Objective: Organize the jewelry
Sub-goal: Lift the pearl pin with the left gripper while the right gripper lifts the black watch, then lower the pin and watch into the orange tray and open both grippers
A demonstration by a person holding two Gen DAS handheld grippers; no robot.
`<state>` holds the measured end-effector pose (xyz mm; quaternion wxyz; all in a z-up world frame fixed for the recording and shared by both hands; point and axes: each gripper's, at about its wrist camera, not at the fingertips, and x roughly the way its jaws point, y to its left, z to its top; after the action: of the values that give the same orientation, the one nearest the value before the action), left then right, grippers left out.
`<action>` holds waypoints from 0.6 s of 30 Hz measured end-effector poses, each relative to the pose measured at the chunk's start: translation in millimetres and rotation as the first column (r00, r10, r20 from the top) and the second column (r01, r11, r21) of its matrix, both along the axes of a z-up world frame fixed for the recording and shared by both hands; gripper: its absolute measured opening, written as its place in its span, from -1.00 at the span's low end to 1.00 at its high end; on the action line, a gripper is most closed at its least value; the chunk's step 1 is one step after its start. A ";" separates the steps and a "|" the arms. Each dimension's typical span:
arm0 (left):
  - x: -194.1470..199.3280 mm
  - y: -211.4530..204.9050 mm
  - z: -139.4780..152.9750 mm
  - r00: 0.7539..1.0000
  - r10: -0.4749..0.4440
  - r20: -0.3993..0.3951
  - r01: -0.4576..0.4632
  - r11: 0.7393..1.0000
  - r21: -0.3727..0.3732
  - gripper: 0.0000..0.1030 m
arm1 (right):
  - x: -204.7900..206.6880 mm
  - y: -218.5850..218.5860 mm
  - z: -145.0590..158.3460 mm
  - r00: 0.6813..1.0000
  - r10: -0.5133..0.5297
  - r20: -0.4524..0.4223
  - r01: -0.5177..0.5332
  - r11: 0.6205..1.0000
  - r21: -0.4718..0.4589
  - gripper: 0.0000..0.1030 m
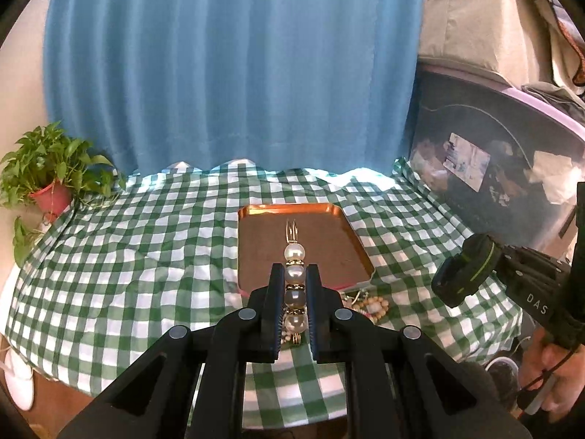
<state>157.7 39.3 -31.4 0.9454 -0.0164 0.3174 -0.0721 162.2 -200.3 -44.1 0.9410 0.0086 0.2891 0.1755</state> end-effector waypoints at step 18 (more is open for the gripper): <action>151.4 3.9 -85.7 0.995 0.019 -0.102 -0.028 0.996 -0.084 -0.77 | 122.0 41.8 -78.5 0.994 -0.007 -0.113 0.001 0.998 -0.059 -0.81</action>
<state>309.0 43.1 -117.1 0.9274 -0.0639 0.3613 -0.0735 284.2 -158.5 -122.6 0.9234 -0.0085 0.3467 0.1644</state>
